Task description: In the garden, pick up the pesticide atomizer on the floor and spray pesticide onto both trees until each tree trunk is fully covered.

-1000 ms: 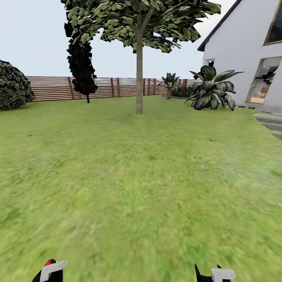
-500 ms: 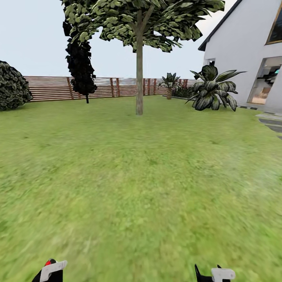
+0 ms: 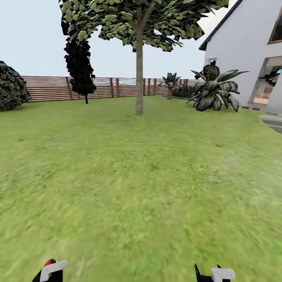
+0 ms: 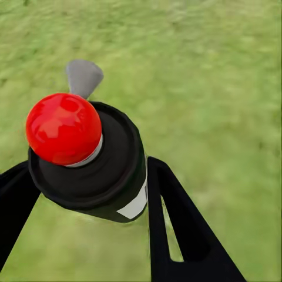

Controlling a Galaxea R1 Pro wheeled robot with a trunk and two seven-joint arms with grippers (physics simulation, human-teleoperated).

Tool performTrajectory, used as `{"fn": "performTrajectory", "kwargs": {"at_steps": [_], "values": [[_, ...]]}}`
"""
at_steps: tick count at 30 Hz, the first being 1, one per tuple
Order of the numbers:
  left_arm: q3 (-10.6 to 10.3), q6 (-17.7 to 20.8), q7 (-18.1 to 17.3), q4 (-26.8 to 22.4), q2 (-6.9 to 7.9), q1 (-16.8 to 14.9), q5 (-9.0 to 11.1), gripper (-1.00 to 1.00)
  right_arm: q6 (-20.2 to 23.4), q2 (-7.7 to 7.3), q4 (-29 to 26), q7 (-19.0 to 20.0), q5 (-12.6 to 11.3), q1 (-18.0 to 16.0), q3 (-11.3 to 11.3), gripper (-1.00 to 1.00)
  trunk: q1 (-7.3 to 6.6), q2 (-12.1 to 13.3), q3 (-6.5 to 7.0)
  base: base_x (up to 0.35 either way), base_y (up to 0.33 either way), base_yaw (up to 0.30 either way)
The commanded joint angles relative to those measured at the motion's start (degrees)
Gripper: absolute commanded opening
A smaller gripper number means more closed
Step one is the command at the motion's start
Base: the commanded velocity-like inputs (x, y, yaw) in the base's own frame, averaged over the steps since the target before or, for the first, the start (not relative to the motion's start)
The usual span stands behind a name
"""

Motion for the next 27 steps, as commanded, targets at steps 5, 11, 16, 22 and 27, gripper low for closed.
{"fn": "performTrajectory", "kwargs": {"at_steps": [5,11,16,22,27], "values": [[0.1,-0.2,0.0,0.0,-0.01,0.0,0.0,-1.00,-0.2,0.02,0.0,0.0,0.4,0.0,-0.2,1.00,0.02,0.0,-0.05,0.338,0.000,0.000],[0.1,-0.2,0.0,0.0,-0.01,-0.1,0.0,-1.00,-0.2,0.02,0.0,0.0,0.4,0.0,-0.2,1.00,0.02,0.0,-0.05,0.338,0.000,0.000],[0.1,-0.2,0.0,0.0,-0.01,0.0,0.0,-1.00,-0.2,0.02,0.1,0.0,0.4,0.0,-0.2,1.00,0.02,0.0,-0.05,0.338,0.000,0.000],[0.1,-0.2,0.0,0.0,-0.01,0.0,0.0,-1.00,-0.2,0.02,0.1,0.0,0.4,0.0,-0.2,1.00,0.02,0.0,-0.05,0.338,0.000,0.000],[0.1,-0.2,0.0,0.0,-0.01,0.0,0.0,-1.00,-0.2,0.02,0.1,0.0,0.4,0.0,-0.2,1.00,0.02,0.0,-0.05,0.338,0.000,0.000]]}}
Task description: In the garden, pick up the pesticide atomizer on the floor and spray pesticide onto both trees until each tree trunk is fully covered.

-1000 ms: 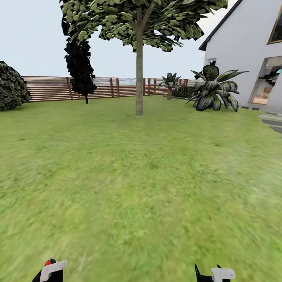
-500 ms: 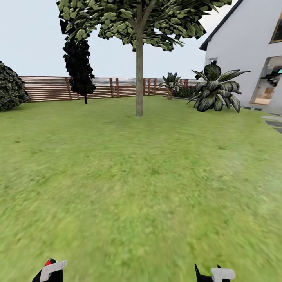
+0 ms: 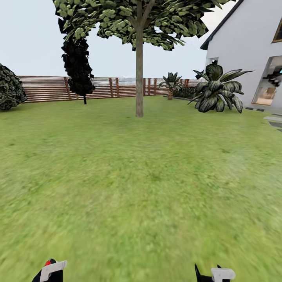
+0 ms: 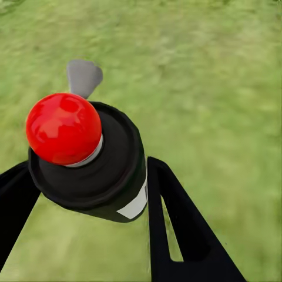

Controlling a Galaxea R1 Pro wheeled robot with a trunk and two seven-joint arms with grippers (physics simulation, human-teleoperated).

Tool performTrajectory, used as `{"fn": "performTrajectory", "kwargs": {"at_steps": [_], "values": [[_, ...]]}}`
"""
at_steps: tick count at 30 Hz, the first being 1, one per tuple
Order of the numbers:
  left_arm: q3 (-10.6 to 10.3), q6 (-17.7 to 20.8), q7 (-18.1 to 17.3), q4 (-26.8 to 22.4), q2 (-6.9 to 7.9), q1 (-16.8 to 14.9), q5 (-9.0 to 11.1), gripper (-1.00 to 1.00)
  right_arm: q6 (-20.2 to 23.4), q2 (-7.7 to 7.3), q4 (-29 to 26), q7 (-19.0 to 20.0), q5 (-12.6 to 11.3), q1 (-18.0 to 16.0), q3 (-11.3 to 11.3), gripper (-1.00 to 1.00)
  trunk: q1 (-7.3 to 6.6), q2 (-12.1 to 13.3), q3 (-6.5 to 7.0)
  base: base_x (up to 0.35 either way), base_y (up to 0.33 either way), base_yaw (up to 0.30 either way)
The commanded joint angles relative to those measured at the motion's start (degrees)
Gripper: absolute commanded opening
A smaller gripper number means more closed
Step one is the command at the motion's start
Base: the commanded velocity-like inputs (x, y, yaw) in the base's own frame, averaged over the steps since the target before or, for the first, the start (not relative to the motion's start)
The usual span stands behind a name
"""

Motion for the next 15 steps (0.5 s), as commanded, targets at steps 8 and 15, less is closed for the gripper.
{"fn": "performTrajectory", "kwargs": {"at_steps": [8,15], "values": [[0.1,-0.2,0.0,0.0,-0.01,0.0,0.0,-1.00,-0.2,0.02,0.1,0.0,0.4,0.0,-0.2,1.00,0.02,0.0,-0.05,0.338,0.000,0.000],[0.1,-0.2,0.0,0.1,-0.01,-0.1,0.0,-1.00,-0.2,0.02,0.1,0.0,0.4,0.0,-0.2,1.00,0.02,0.0,-0.05,0.338,0.000,0.000]]}}
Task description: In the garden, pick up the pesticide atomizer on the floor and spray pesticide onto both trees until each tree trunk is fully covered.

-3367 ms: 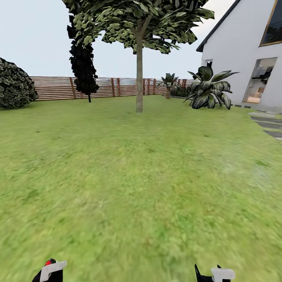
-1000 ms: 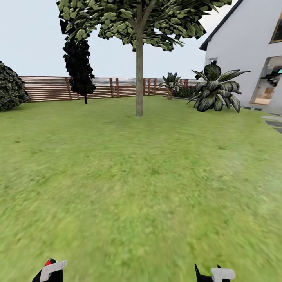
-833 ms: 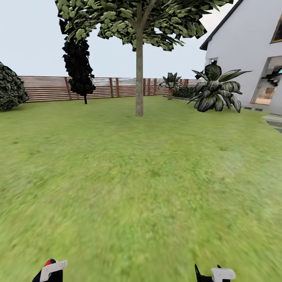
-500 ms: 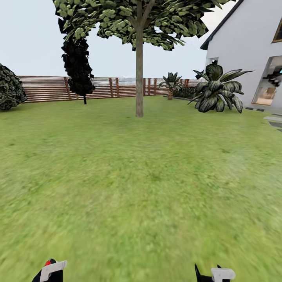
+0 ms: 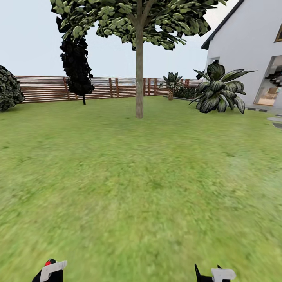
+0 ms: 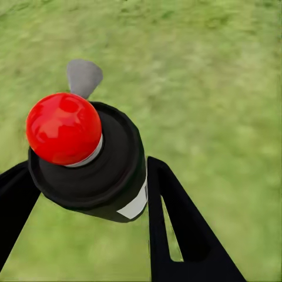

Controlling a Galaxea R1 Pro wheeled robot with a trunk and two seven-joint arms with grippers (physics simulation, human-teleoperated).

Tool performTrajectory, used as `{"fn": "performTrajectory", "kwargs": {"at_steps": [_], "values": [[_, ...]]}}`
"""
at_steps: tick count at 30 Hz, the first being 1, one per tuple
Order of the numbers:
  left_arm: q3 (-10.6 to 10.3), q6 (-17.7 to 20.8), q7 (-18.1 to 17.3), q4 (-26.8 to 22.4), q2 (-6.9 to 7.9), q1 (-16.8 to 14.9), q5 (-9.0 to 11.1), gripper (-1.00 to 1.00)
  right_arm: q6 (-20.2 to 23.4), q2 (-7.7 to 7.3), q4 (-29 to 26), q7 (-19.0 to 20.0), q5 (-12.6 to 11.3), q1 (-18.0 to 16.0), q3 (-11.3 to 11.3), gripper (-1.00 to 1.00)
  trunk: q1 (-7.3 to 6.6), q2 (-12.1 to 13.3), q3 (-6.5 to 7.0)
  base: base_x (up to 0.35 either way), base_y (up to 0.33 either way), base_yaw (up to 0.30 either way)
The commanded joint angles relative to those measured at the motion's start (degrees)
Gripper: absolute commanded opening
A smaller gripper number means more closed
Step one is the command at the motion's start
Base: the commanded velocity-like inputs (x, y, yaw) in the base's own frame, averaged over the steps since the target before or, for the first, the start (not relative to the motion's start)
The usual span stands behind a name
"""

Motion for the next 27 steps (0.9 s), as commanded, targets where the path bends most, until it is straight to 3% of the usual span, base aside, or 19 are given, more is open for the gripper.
{"fn": "performTrajectory", "kwargs": {"at_steps": [1,27], "values": [[0.1,-0.2,0.0,0.0,-0.01,0.0,0.0,-1.00,-0.2,0.02,0.0,0.0,0.4,0.0,-0.2,1.00,0.02,0.0,-0.05,0.338,0.000,0.000],[0.1,-0.2,0.0,0.0,-0.01,0.0,0.0,-1.00,-0.2,0.02,-0.1,0.0,0.4,0.0,-0.1,1.00,0.02,0.0,-0.05,0.338,0.000,0.000]]}}
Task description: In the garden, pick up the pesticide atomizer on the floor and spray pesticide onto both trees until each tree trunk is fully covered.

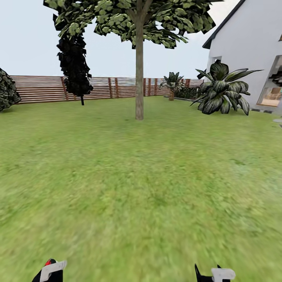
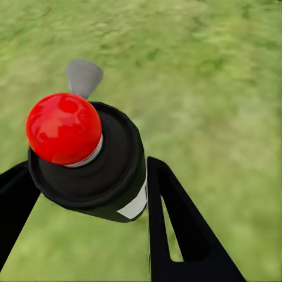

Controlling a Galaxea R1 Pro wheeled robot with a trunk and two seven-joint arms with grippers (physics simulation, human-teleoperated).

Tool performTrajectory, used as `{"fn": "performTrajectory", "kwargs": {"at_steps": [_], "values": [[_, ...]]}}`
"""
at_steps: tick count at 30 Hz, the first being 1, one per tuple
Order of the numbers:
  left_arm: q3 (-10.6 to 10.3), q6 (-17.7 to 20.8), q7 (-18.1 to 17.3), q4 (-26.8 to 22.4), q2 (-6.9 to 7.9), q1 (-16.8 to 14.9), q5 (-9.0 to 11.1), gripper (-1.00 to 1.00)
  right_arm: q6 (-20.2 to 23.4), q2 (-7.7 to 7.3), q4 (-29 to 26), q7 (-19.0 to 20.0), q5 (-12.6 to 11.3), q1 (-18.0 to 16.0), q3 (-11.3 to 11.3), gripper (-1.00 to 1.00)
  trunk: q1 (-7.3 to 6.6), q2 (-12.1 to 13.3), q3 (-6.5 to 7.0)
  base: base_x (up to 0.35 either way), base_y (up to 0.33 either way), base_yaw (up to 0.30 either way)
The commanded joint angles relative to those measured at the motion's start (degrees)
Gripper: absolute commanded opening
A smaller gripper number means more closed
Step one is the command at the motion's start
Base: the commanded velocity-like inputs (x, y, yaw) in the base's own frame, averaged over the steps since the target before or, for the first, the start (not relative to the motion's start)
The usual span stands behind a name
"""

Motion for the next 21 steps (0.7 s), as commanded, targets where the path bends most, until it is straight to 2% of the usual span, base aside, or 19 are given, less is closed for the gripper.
{"fn": "performTrajectory", "kwargs": {"at_steps": [1,21], "values": [[0.1,-0.2,0.0,0.0,-0.01,0.0,0.0,-1.00,-0.2,0.02,0.0,0.0,0.4,0.0,-0.2,1.00,0.02,0.0,-0.05,0.338,0.000,0.000],[0.1,-0.2,0.0,0.1,-0.01,0.0,0.0,-1.00,-0.2,0.02,0.0,0.0,0.4,0.0,-0.2,1.00,0.02,0.0,-0.05,0.338,0.000,0.000]]}}
